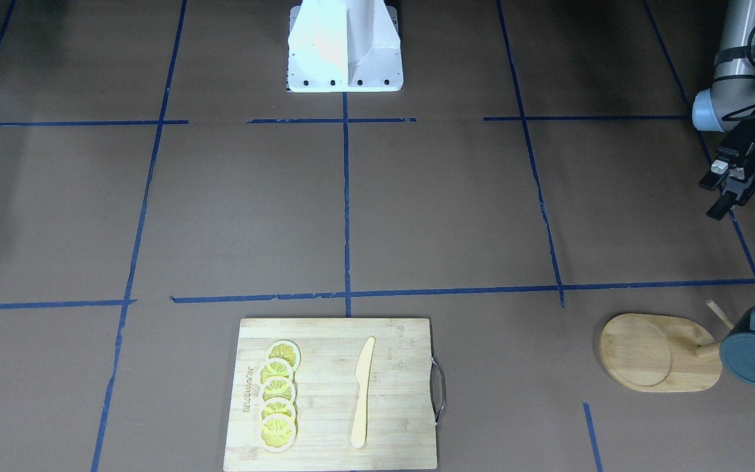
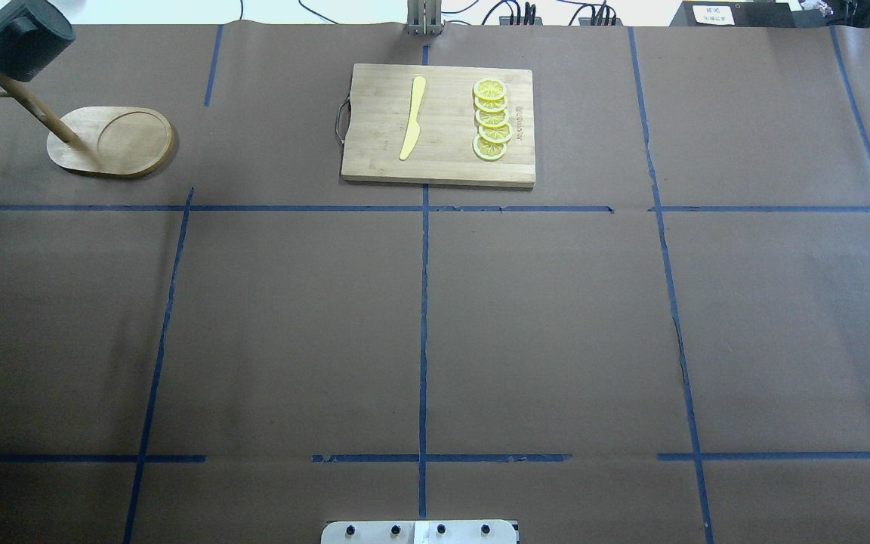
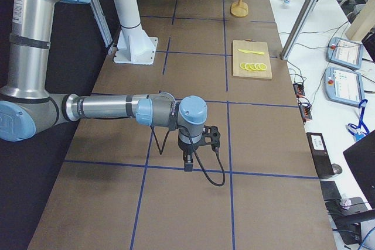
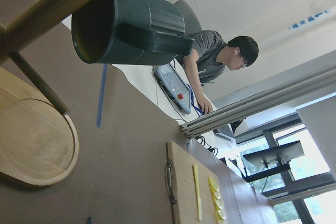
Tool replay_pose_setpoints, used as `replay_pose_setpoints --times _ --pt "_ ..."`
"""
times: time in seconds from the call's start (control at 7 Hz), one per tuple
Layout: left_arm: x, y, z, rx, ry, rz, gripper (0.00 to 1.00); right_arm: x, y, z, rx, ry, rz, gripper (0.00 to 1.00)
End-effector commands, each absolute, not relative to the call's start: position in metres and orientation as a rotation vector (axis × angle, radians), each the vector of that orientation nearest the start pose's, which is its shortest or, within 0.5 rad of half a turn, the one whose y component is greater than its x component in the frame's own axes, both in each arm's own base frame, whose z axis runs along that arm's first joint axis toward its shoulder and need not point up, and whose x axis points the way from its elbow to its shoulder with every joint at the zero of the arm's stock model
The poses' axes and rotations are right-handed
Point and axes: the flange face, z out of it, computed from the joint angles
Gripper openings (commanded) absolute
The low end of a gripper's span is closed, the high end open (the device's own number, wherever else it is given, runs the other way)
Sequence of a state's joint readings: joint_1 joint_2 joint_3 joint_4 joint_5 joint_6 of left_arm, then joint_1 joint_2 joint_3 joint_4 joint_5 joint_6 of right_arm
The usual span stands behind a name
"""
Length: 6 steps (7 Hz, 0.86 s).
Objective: Hang cup on storage rack
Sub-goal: 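Open the left gripper to release the mug on the rack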
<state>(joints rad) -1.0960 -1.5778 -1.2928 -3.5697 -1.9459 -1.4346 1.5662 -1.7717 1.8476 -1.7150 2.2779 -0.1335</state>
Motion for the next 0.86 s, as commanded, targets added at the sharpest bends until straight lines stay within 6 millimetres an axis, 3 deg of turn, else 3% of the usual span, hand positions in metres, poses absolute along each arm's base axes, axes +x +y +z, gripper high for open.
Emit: replay_pose_setpoints --times 0.0,0.57,0.71 --pt "0.090 -0.464 0.590 0.901 1.337 -0.212 1.00 0.067 -0.401 0.633 -0.023 -0.710 -0.107 1.00" --pt "0.008 -0.509 0.625 0.954 0.777 0.093 1.00 0.065 -0.400 0.635 -0.028 -0.727 -0.104 1.00" --pt "0.001 -0.521 0.614 0.920 0.678 0.175 1.00 0.065 -0.400 0.636 -0.029 -0.730 -0.103 1.00"
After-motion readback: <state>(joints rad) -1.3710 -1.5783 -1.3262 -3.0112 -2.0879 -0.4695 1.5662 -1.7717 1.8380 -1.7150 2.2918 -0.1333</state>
